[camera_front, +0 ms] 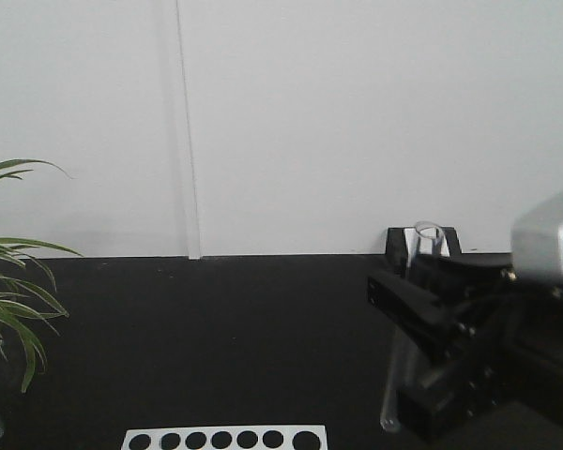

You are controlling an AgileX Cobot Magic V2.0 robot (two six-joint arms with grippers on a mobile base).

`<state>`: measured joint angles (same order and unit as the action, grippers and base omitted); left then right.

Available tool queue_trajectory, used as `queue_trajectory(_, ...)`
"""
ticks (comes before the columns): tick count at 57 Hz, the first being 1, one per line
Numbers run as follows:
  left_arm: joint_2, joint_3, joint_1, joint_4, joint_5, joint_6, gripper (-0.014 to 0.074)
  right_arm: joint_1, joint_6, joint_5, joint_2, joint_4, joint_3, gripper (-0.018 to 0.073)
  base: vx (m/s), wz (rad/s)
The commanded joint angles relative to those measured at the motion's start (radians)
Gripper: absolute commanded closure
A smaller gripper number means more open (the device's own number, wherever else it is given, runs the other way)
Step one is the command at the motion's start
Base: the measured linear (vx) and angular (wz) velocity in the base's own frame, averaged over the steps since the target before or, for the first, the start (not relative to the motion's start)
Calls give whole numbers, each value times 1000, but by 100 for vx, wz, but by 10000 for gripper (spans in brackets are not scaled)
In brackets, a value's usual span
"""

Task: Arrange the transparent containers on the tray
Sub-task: 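Lift the second glass tube clear of the rack with the right gripper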

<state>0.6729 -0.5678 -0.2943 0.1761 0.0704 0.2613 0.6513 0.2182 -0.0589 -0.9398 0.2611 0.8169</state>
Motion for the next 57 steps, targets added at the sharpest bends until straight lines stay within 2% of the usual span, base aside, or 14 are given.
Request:
queue_trajectory(1,-43,-34,-6,-10,61,4,482,-3,-9,78,65,14,-24,432,0,0)
queue_trajectory(11,-80,-34,-6,-10,19,4,482,-3,-9,69,91,13,-33,432,0,0)
queue_trajectory(57,-80,-34,-6,-10,22,4,482,-3,-9,69,91,12,-34,432,0,0)
